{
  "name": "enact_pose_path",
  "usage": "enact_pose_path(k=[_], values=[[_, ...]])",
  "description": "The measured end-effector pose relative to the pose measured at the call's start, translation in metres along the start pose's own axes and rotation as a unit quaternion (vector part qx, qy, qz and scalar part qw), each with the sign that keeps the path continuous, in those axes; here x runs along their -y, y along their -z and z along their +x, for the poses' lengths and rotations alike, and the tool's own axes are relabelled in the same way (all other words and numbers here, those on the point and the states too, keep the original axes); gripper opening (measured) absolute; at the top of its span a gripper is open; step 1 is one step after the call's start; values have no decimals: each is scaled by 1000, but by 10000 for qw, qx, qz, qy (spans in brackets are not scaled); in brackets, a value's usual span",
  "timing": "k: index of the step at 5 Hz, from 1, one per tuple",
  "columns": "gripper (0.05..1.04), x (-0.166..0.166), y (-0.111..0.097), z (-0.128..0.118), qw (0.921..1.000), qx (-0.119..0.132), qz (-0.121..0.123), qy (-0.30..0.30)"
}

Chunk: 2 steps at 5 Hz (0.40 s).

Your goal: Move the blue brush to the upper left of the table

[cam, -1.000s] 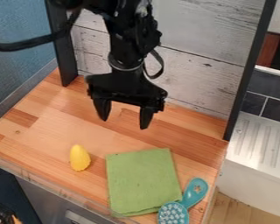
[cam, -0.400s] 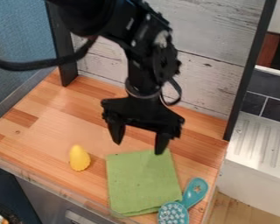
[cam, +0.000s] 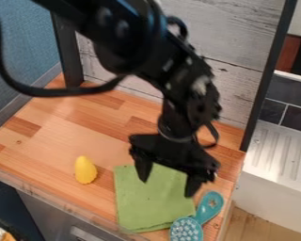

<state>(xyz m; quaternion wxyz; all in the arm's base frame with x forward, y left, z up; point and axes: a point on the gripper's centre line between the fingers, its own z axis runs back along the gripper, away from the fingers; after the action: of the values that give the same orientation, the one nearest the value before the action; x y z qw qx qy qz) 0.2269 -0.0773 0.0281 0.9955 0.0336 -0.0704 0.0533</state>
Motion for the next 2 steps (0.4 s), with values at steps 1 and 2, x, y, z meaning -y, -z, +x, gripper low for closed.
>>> enact_pose_path(k=[1,2], values=[[1000,14,9,-14,9997,-44,129,203],[1000,21,19,-26,9994,-89,220,252]])
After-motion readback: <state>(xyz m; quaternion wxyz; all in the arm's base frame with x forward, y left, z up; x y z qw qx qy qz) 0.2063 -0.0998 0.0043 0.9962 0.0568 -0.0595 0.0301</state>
